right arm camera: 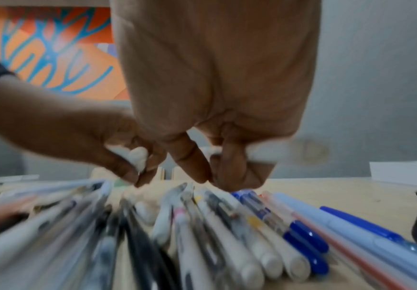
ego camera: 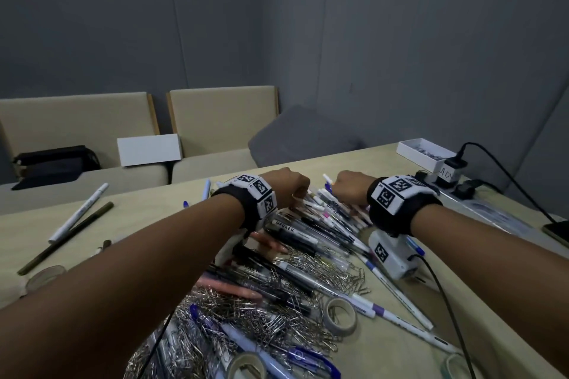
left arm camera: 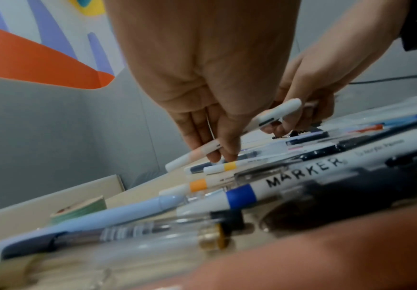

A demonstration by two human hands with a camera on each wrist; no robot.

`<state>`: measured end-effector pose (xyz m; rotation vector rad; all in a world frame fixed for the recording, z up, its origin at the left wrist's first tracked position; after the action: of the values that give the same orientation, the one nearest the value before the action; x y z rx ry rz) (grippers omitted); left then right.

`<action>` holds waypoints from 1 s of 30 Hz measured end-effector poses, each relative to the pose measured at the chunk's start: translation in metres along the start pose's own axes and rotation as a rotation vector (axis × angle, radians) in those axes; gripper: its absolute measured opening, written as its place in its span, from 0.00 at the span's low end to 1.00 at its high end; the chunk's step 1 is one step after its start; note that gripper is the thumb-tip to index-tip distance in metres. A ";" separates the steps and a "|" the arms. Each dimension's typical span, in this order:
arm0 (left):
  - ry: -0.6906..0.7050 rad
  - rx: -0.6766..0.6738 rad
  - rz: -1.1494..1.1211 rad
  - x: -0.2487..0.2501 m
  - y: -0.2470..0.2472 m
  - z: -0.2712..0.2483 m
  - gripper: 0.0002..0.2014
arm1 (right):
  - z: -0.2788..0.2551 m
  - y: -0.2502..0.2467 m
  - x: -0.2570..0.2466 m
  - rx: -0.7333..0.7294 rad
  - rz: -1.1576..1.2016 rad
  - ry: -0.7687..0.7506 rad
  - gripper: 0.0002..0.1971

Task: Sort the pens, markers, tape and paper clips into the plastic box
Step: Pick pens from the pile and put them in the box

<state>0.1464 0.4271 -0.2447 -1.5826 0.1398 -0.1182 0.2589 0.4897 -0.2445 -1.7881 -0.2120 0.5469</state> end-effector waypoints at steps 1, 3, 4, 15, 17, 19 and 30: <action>-0.001 0.004 -0.009 -0.001 0.000 -0.001 0.10 | -0.001 0.003 -0.003 -0.002 -0.020 -0.011 0.13; 0.008 0.003 -0.010 0.000 -0.001 -0.001 0.11 | 0.000 0.010 -0.007 -0.002 -0.091 -0.029 0.15; 0.017 -0.006 0.000 0.001 0.001 -0.002 0.12 | 0.000 0.014 -0.008 0.007 -0.152 -0.039 0.15; -0.036 -0.123 0.024 0.008 0.022 0.007 0.12 | -0.002 0.018 -0.010 0.081 -0.312 -0.084 0.08; -0.036 -0.129 -0.003 0.006 0.021 0.006 0.12 | -0.001 0.019 -0.006 0.069 -0.303 -0.059 0.11; -0.028 -0.141 -0.053 0.003 0.021 0.003 0.11 | 0.000 0.021 -0.002 0.057 -0.295 -0.040 0.15; 0.117 -0.263 -0.068 0.002 0.020 0.004 0.15 | 0.004 -0.011 0.015 0.058 -0.099 -0.005 0.09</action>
<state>0.1484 0.4303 -0.2646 -1.8438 0.1994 -0.2539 0.2713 0.5026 -0.2386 -1.7109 -0.2835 0.4823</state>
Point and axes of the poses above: each hand's wrist, its own z-axis towards the middle knuckle, its own y-axis out of the palm, x = y × z, the point moved 7 cm from there along z, towards the middle knuckle, and after that the axes turned 4 degrees about y, right-handed, at the moved point
